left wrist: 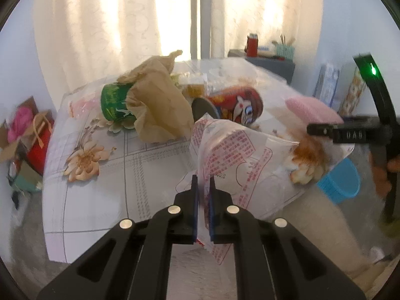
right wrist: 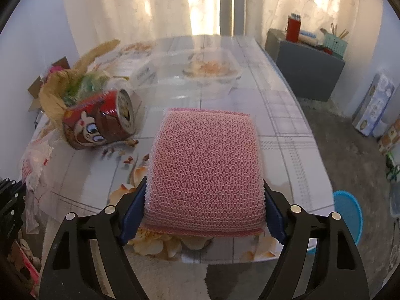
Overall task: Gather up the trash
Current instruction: 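Carry the sponge and bag with both grippers over the blue wastebasket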
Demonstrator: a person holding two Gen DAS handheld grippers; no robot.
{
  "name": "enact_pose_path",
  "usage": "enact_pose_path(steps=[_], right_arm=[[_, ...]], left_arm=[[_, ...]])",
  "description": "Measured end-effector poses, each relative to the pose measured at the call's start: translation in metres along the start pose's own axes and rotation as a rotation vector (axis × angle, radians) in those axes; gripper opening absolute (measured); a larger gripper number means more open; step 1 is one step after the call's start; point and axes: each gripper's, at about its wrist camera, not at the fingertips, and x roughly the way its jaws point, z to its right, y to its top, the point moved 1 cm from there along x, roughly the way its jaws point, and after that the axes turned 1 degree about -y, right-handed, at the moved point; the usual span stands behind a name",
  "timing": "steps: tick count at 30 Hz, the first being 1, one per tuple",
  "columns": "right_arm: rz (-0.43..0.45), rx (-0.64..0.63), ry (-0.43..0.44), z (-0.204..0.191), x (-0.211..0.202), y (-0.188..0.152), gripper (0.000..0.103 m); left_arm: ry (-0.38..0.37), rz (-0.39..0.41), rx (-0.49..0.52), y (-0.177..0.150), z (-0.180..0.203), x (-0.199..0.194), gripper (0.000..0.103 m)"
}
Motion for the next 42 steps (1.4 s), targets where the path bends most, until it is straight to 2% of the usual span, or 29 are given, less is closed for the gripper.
enact_pose_path(steps=[6, 12, 16, 21, 26, 32, 35, 37, 40, 42], right_arm=[[0.050, 0.014, 0.030, -0.002, -0.028, 0.001, 0.076], [0.105, 0.052, 0.075, 0.006, -0.050, 0.004, 0.076], [0.139, 0.087, 0.072, 0.021, -0.072, -0.006, 0.076], [0.176, 0.176, -0.002, 0.064, -0.097, -0.028, 0.076], [0.166, 0.331, -0.111, 0.134, -0.110, -0.071, 0.076], [0.113, 0.548, -0.200, 0.218, -0.107, -0.127, 0.076], [0.088, 0.653, -0.216, 0.260, -0.097, -0.153, 0.076], [0.076, 0.699, -0.214, 0.280, -0.088, -0.161, 0.076], [0.053, 0.764, -0.199, 0.313, -0.068, -0.171, 0.076], [0.041, 0.795, -0.187, 0.330, -0.054, -0.175, 0.076]], left_arm=[[-0.032, 0.069, -0.052, 0.010, 0.005, -0.029, 0.006], [-0.126, 0.127, -0.095, 0.023, 0.014, -0.061, 0.006], [-0.217, 0.157, -0.059, 0.041, 0.039, -0.072, 0.006], [-0.343, 0.154, 0.040, 0.070, 0.098, -0.067, 0.006], [-0.457, 0.067, 0.201, 0.096, 0.196, -0.040, 0.006], [-0.590, -0.098, 0.333, 0.101, 0.322, 0.005, 0.006], [-0.639, -0.190, 0.356, 0.100, 0.375, 0.030, 0.006], [-0.678, -0.278, 0.350, 0.098, 0.414, 0.057, 0.006], [-0.671, -0.390, 0.340, 0.088, 0.455, 0.104, 0.006], [-0.639, -0.447, 0.335, 0.085, 0.474, 0.137, 0.006]])
